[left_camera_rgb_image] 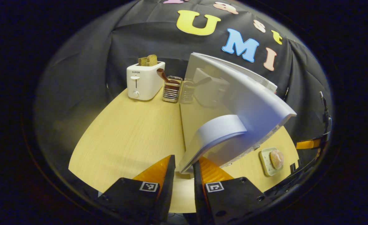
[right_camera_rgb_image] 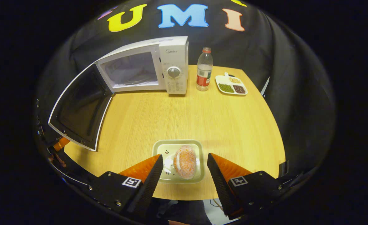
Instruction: Open the microwave oven with the left hand, put the food in, and close the microwave oven.
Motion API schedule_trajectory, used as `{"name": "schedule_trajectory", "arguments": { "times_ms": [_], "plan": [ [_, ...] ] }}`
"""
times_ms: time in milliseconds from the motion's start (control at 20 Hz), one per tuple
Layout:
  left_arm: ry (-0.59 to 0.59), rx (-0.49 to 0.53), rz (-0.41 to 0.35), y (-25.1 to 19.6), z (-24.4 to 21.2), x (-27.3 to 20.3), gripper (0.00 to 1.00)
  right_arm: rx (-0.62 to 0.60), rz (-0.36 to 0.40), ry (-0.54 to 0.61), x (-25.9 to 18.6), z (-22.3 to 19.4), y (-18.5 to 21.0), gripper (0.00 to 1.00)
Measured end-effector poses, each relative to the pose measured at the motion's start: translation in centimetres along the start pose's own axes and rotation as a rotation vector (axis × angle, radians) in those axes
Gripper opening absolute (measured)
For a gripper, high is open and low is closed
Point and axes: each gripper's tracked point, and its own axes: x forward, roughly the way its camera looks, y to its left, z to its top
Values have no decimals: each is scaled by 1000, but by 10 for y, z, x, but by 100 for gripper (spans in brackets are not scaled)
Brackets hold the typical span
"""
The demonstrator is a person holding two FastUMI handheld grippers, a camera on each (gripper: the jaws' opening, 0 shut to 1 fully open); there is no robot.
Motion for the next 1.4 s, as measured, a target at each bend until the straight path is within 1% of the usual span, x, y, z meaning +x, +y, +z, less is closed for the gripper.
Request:
{"name": "schedule_trajectory", "arguments": {
  "times_ms": [50,200,250,300,350,450,500,550,600,650,700,750,800,850,900,950,1000,1050,1150,1200,1250,1400],
  "plan": [
    [2,-3,0,4,0,-1,36,-7,-1,26,10,-4,2,88],
    [13,-24,16,15,-2,-5,76,-54,-10,111,36,-14,1,87],
    [12,-22,21,16,-3,-8,75,-64,-23,135,46,-19,-1,84],
    [9,-10,37,18,-3,-13,78,-65,-26,161,54,-23,-2,88],
    [1,2,55,22,-2,-18,78,-57,-22,183,62,-29,0,88],
    [-13,2,77,22,-1,-33,73,-64,-31,213,72,-35,-2,88],
    [-31,3,103,26,2,-41,72,-69,-28,228,75,-37,-1,88],
    [-58,6,133,30,6,-50,72,-67,-8,234,79,-40,5,88],
    [-80,4,153,31,9,-58,72,-85,-21,233,81,-39,2,88],
    [-93,-8,157,27,9,-65,78,-110,-40,238,84,-42,-2,88],
    [-95,-23,163,24,8,-71,77,-129,-61,254,88,-45,-7,88],
    [-101,-36,172,23,8,-78,67,-135,-69,263,91,-46,-10,88],
    [-113,-46,185,21,11,-84,70,-122,-62,274,94,-50,-8,88],
    [-131,-53,200,20,17,-90,80,-99,-49,284,97,-55,-6,88],
    [-161,-58,207,16,27,-98,70,-70,-37,300,99,-58,-5,88],
    [-187,-63,205,10,36,-105,70,-41,-28,312,101,-61,-2,84],
    [-219,-67,207,4,48,-113,81,-29,-25,307,101,-59,-2,82],
    [-252,-63,213,0,60,-118,76,-30,-18,288,103,-58,-2,80],
    [-297,-51,207,-14,82,-127,81,-53,-12,253,101,-52,-2,75],
    [-317,-54,191,-23,94,-130,84,-56,-23,237,101,-50,-4,72],
    [-339,-62,168,-34,107,-134,79,-50,-22,229,98,-48,-4,69],
    [-412,-80,103,-58,147,-143,78,-14,18,199,87,-39,4,70]
  ]
}}
